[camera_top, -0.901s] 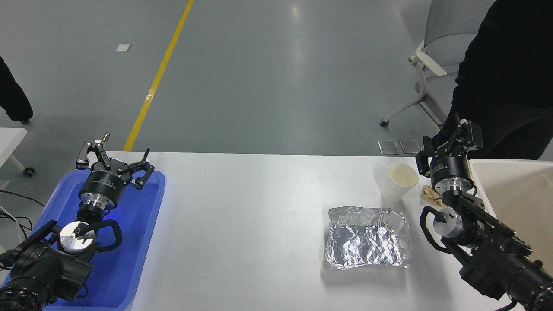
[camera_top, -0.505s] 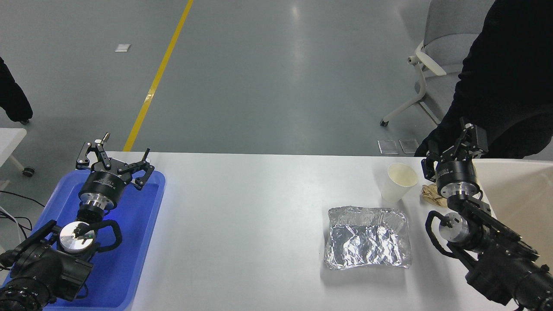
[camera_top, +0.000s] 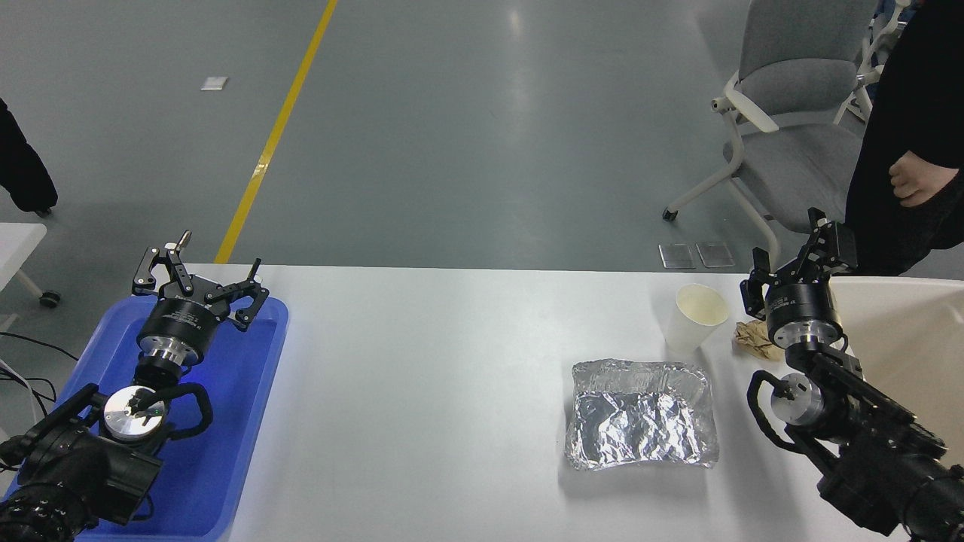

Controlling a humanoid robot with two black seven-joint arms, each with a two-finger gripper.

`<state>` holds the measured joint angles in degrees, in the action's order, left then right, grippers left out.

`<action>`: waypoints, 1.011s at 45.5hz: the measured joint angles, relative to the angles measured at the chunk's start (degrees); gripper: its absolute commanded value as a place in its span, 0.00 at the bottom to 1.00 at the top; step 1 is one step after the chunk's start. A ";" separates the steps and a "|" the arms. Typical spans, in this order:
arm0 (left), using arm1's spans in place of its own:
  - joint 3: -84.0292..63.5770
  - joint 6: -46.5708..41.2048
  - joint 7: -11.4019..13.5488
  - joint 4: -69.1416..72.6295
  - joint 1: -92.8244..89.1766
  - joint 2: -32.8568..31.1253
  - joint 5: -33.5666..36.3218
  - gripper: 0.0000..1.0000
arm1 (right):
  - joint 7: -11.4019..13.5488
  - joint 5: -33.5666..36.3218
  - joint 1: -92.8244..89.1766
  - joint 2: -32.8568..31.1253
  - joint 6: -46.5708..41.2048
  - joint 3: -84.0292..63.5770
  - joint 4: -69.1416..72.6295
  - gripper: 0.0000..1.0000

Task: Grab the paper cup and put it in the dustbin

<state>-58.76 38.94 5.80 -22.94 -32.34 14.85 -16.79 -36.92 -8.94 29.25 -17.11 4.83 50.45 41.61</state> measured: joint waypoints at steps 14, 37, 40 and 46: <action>0.00 0.00 0.00 0.00 0.00 0.00 0.02 1.00 | 0.00 -0.29 0.18 -0.26 0.00 -1.32 0.11 1.00; 0.03 0.00 0.00 0.00 0.00 0.00 0.01 1.00 | 0.00 -0.37 1.30 -1.38 0.12 -2.77 1.01 1.00; 0.03 0.00 0.00 0.00 0.00 0.00 0.01 1.00 | 0.04 -0.37 1.88 -2.01 0.19 -3.64 1.20 1.00; 0.02 0.00 0.00 0.00 0.00 0.00 0.01 1.00 | 0.06 -0.27 3.75 -4.21 0.38 -6.45 1.45 1.00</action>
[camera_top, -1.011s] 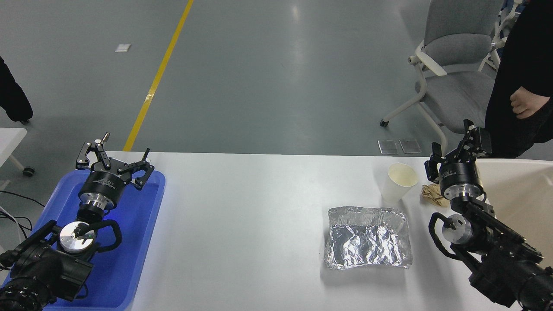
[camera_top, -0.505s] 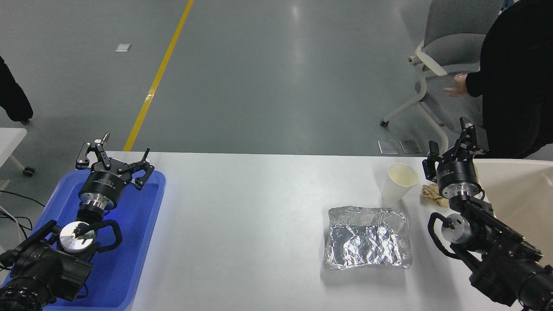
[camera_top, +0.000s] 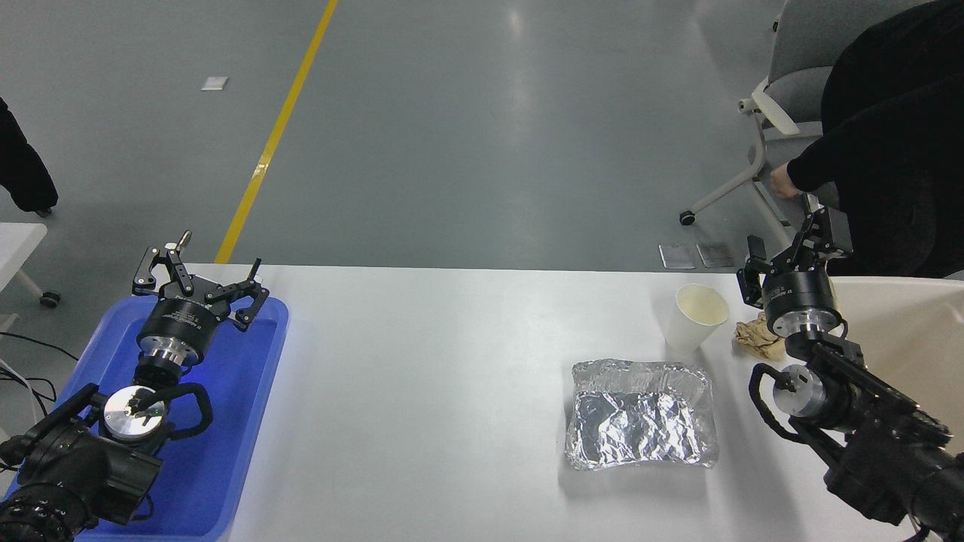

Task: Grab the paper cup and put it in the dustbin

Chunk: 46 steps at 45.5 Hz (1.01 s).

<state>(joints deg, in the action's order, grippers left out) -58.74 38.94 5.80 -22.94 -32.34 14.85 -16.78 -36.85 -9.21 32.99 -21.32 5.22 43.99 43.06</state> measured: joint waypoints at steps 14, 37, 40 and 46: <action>0.00 0.00 0.00 0.00 0.00 0.00 -0.02 1.00 | 0.32 0.11 8.32 -9.01 0.24 -12.46 0.48 1.00; 0.01 0.00 0.00 0.00 -0.01 0.00 -0.01 1.00 | 16.13 0.33 34.52 -20.50 -0.19 -63.08 3.24 1.00; 0.02 0.00 0.00 0.00 -0.01 0.00 -0.01 1.00 | 18.00 0.15 37.79 -20.64 -0.33 -69.54 3.99 1.00; 0.02 0.01 0.00 0.00 -0.01 0.00 -0.01 1.00 | 20.24 -0.58 43.90 -20.33 -0.70 -81.75 6.71 1.00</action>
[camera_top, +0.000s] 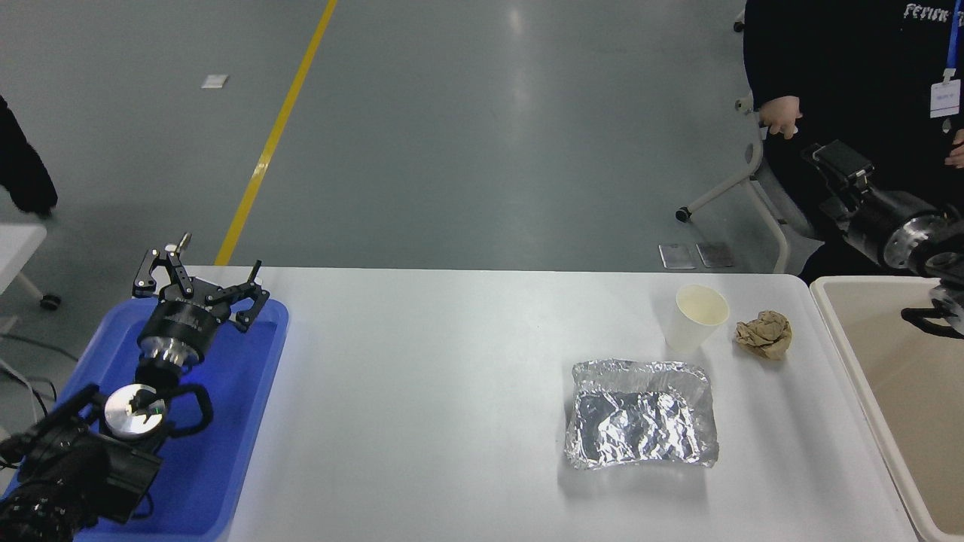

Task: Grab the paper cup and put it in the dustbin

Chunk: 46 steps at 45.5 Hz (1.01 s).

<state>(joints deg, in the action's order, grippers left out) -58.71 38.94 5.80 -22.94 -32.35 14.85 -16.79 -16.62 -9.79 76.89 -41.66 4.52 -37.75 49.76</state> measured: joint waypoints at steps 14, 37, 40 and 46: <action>0.00 0.02 0.00 0.00 0.00 0.00 0.01 1.00 | 1.61 -6.69 13.85 2.22 -0.56 -22.61 8.72 1.00; -0.02 0.02 0.00 0.01 0.01 0.00 0.01 1.00 | 2.34 -16.78 34.01 4.30 -20.81 -32.14 20.91 1.00; -0.01 0.02 0.00 0.01 0.01 0.00 0.01 1.00 | 2.38 -17.19 35.06 5.02 -22.77 -33.05 21.62 1.00; -0.01 0.01 0.00 0.01 0.01 0.00 0.01 1.00 | 2.41 -17.69 36.81 6.32 -26.15 -34.98 22.85 1.00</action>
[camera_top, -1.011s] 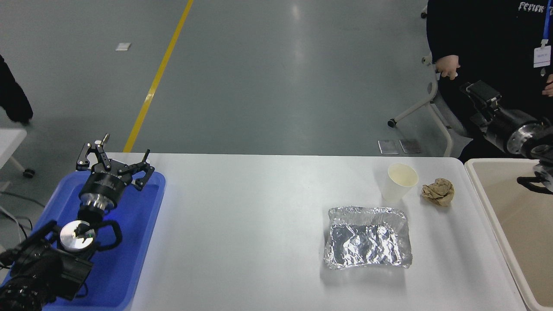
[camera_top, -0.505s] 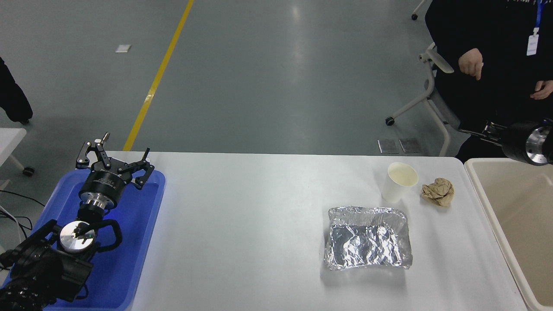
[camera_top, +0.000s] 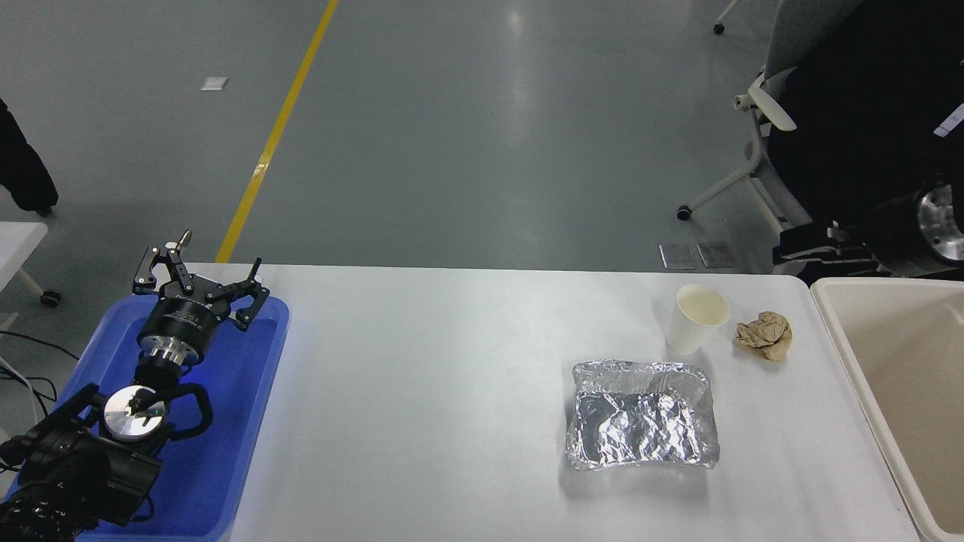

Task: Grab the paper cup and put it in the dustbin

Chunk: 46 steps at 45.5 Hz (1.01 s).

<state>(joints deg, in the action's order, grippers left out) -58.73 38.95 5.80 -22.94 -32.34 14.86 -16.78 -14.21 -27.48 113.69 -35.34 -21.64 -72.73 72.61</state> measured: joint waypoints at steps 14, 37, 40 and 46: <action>0.01 0.00 0.00 0.00 0.00 0.00 0.00 1.00 | 0.04 0.12 2.44 1.28 -4.72 -1.35 2.04 1.00; 0.01 -0.02 0.00 0.00 0.00 0.00 0.00 1.00 | 0.11 2.60 0.62 2.57 -7.96 1.94 0.88 1.00; 0.01 -0.02 0.00 0.00 0.00 0.00 0.00 1.00 | 0.12 3.80 -1.04 3.46 -6.64 2.17 -0.39 1.00; 0.02 -0.01 0.00 0.00 0.00 0.00 0.00 1.00 | 0.17 6.14 -4.79 4.84 -3.40 2.53 -3.20 1.00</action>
<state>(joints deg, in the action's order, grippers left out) -58.71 38.94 5.80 -22.94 -32.34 14.85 -16.79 -14.04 -21.34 108.90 -30.50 -25.04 -70.20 69.41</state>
